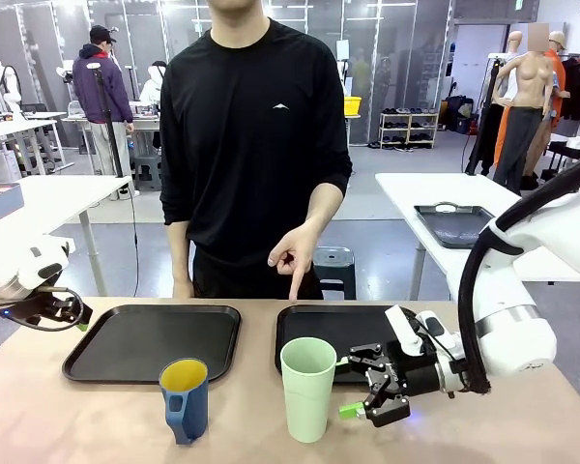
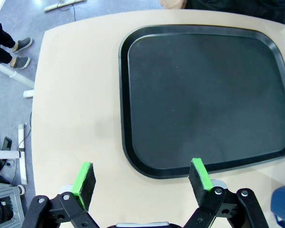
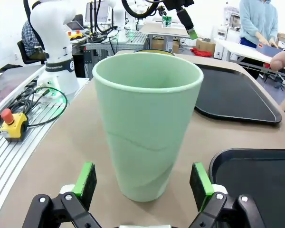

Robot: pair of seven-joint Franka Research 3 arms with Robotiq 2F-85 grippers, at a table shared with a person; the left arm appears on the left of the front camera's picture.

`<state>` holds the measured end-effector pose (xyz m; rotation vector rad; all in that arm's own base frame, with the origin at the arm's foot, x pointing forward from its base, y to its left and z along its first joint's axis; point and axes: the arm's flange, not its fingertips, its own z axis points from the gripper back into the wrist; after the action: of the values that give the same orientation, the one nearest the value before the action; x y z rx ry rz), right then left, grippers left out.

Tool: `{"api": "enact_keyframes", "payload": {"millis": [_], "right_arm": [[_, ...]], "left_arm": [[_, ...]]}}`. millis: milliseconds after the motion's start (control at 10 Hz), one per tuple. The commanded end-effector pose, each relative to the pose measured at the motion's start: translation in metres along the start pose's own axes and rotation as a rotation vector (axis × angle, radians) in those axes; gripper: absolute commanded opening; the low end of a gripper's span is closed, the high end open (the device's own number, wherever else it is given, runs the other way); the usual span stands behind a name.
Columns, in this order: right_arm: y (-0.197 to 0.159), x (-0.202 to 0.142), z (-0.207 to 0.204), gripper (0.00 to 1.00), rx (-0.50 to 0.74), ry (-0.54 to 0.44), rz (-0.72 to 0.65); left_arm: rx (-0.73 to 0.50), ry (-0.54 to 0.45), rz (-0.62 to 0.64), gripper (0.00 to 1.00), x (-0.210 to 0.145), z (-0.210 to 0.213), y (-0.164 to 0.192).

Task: Sort and store the cups by type.
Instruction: Pick up the Reusable plastic cup.

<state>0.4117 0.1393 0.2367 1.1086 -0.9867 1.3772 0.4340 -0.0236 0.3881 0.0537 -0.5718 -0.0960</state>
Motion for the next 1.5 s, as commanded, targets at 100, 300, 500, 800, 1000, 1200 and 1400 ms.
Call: {"api": "enact_keyframes", "payload": {"millis": [100, 300, 500, 800, 1000, 1200, 1400], "right_arm": [[-0.007, -0.009, -0.016, 1.0, -0.029, -0.047, 0.056], [-0.007, -0.01, -0.021, 1.0, -0.008, -0.081, 0.052], [-0.008, -0.011, -0.027, 1.0, 0.006, -0.084, 0.049], [-0.009, -0.012, -0.037, 1.0, 0.035, -0.078, 0.031], [-0.011, -0.012, -0.044, 1.0, 0.055, -0.073, 0.026], [-0.015, -0.011, -0.053, 1.0, 0.071, -0.072, 0.02], [-0.016, -0.012, -0.06, 1.0, 0.087, -0.071, 0.015]], "left_arm": [[0.005, -0.001, -0.005, 1.0, 0.0, 0.001, -0.001], [0.005, -0.001, -0.005, 1.0, 0.0, 0.001, -0.001], [0.005, -0.001, -0.005, 1.0, 0.0, 0.001, -0.001], [0.005, -0.001, -0.005, 1.0, 0.0, 0.001, -0.001], [0.005, -0.001, -0.005, 1.0, 0.0, 0.001, -0.001], [0.005, -0.001, -0.005, 1.0, 0.0, 0.001, -0.001], [0.005, -0.001, -0.005, 1.0, 0.0, 0.001, -0.001]]}}
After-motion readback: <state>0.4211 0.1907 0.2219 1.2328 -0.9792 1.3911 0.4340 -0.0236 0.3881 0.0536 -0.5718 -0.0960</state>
